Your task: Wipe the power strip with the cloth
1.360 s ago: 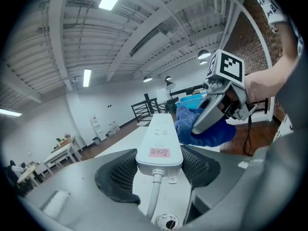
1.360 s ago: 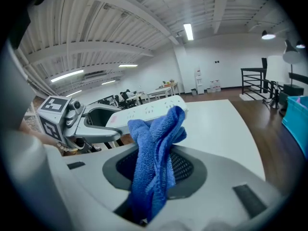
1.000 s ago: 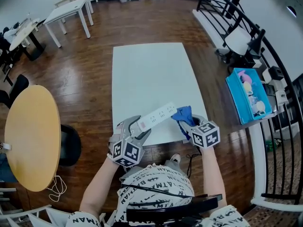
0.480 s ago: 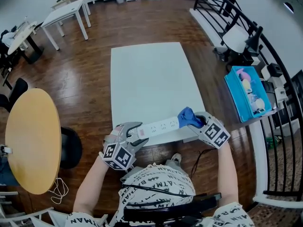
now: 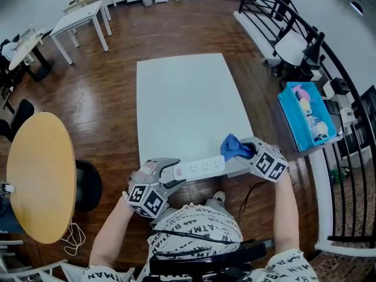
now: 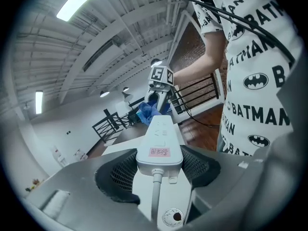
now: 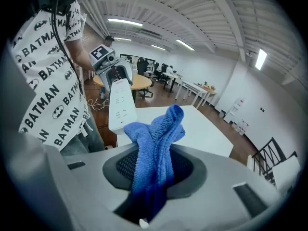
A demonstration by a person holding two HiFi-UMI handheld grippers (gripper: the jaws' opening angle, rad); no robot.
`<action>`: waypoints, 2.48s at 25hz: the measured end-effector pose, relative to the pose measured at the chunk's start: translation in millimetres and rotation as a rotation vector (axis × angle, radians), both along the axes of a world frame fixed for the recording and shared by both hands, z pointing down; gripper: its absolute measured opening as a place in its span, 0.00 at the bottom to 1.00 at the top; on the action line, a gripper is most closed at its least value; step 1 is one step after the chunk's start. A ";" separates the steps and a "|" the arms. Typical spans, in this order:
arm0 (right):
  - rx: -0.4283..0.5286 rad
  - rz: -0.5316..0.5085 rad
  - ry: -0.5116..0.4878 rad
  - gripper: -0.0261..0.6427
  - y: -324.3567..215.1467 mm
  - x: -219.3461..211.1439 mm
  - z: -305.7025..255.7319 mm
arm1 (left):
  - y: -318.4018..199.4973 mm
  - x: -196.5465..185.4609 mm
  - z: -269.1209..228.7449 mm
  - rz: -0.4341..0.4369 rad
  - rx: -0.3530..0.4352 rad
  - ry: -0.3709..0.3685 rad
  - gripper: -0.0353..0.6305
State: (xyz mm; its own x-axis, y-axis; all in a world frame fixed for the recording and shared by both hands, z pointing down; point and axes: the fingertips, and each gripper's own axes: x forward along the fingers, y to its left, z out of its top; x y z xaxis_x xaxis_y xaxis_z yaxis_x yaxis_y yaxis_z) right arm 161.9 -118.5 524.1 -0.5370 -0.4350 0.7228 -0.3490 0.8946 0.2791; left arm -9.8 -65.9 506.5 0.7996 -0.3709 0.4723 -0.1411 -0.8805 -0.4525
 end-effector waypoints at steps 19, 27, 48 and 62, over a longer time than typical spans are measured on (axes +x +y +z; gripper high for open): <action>0.034 -0.373 0.168 0.24 25.3 -67.6 -23.0 | 21.1 25.9 0.2 0.150 0.107 -0.111 0.48; 0.080 -0.443 0.103 0.24 24.2 -117.7 -40.1 | 23.6 39.7 -0.8 0.168 0.114 -0.102 0.48; 0.043 -0.284 0.214 0.24 9.2 -30.9 -19.4 | 6.5 15.6 -11.9 0.085 0.096 -0.055 0.48; 0.061 -0.086 0.110 0.24 3.0 4.6 -16.1 | -15.8 7.2 -17.5 -0.050 0.003 0.069 0.48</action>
